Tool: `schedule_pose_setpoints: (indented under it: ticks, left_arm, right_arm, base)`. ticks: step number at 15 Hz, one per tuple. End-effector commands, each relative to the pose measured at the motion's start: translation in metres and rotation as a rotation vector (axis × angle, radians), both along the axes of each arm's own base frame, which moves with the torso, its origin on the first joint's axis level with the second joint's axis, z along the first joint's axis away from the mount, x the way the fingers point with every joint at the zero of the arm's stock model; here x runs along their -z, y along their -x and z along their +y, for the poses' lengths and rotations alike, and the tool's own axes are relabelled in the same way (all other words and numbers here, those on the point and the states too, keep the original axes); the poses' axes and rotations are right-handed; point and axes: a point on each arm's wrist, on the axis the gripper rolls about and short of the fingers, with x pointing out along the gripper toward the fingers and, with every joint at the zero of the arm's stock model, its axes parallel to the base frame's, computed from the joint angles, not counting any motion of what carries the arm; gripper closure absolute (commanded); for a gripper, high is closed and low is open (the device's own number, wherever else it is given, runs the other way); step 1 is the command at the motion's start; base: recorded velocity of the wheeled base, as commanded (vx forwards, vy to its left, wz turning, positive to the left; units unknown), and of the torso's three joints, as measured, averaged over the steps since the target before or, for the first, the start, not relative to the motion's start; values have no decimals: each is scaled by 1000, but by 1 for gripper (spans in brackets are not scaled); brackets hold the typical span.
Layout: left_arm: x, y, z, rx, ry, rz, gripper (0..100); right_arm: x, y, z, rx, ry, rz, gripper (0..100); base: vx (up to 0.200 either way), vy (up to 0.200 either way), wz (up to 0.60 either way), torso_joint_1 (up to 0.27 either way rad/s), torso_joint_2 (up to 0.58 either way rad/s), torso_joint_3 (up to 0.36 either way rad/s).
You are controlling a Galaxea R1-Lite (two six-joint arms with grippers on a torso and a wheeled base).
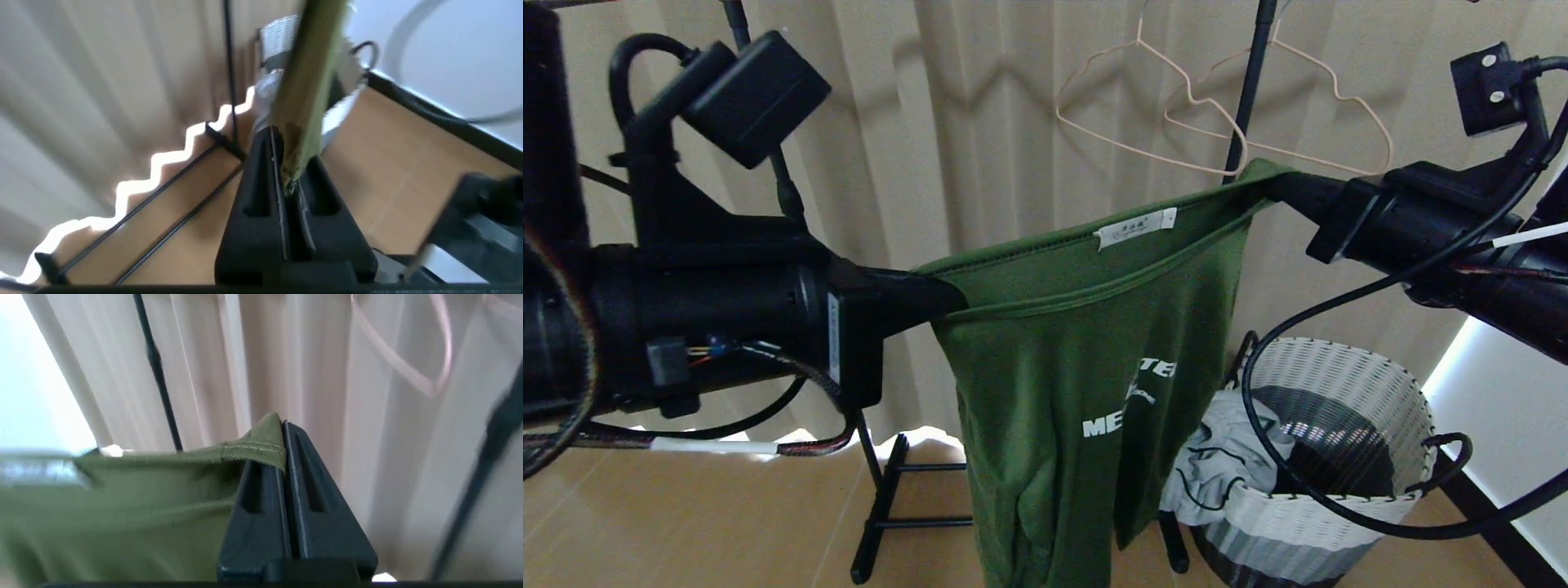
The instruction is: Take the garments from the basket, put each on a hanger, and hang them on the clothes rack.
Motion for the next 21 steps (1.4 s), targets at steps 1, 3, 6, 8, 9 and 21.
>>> schedule_pose_setpoints:
  ticks: [1,3,6,8,9,21]
  left_arm:
    - [-10,16,7,28,33,-39,100]
    - [-18,16,7,27,48,-71,100]
    - [-40,6,0,21,115,-187,100]
    - [-45,-12,-11,-7,135,-256,100]
    - [-41,-20,-11,-34,100,-266,100]
    - [-30,-28,-3,-156,37,-252,100]
  right_arm:
    - [8,-9,4,-1,1,19,100]
    - [6,-5,2,4,-3,12,100]
    - [-7,9,-5,25,-19,-28,100]
    - [-17,24,-11,27,-31,-60,100]
    - [-20,32,-14,24,-37,-71,100]
    - [-12,41,-14,6,-27,-52,100]
  base:
    - [0,0,0,0,0,0]
    - [0,0,0,0,0,0]
    - [0,0,0,0,0,0]
    - [0,0,0,0,0,0]
    - [0,0,0,0,0,0]
    - [0,0,0,0,0,0]
